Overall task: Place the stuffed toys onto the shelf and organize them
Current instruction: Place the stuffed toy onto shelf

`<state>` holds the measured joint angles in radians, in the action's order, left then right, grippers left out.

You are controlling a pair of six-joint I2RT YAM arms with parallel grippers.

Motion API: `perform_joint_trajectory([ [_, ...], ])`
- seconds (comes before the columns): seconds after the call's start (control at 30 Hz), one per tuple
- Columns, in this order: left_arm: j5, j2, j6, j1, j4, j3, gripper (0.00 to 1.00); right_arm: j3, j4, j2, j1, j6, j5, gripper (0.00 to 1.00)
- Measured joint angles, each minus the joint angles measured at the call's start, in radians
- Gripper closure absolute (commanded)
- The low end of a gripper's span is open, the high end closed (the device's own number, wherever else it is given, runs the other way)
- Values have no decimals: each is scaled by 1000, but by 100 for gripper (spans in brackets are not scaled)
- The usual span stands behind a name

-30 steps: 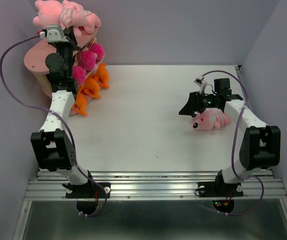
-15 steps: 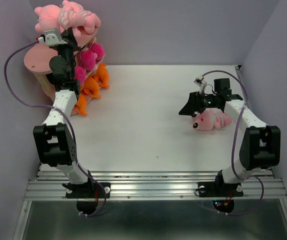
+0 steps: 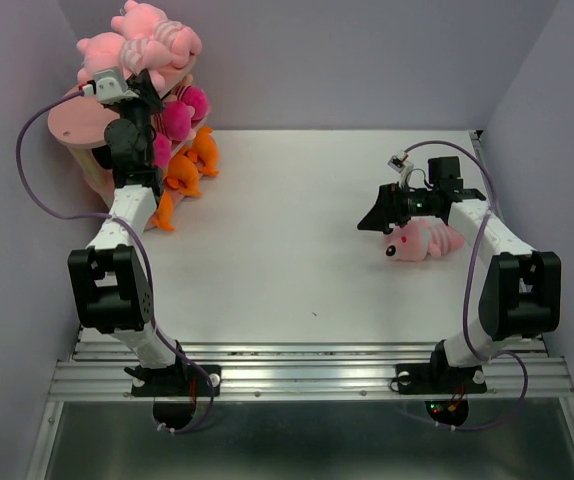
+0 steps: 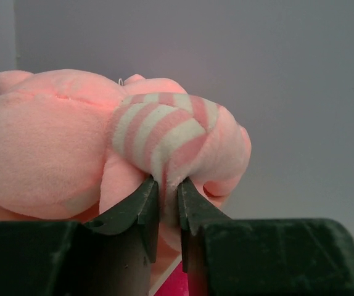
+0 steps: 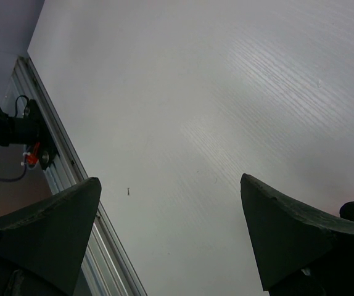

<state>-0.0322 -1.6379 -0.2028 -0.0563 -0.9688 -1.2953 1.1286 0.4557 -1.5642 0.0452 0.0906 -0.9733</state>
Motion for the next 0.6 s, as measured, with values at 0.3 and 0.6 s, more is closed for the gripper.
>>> perform_joint_trajectory([
  [0.3,-6,28,-11,0,0,4,36,0,0,0,0,0,-3,0],
  [0.6,-8,64,-25,0,2,23,15,0,0,0,-12,0,-5,0],
])
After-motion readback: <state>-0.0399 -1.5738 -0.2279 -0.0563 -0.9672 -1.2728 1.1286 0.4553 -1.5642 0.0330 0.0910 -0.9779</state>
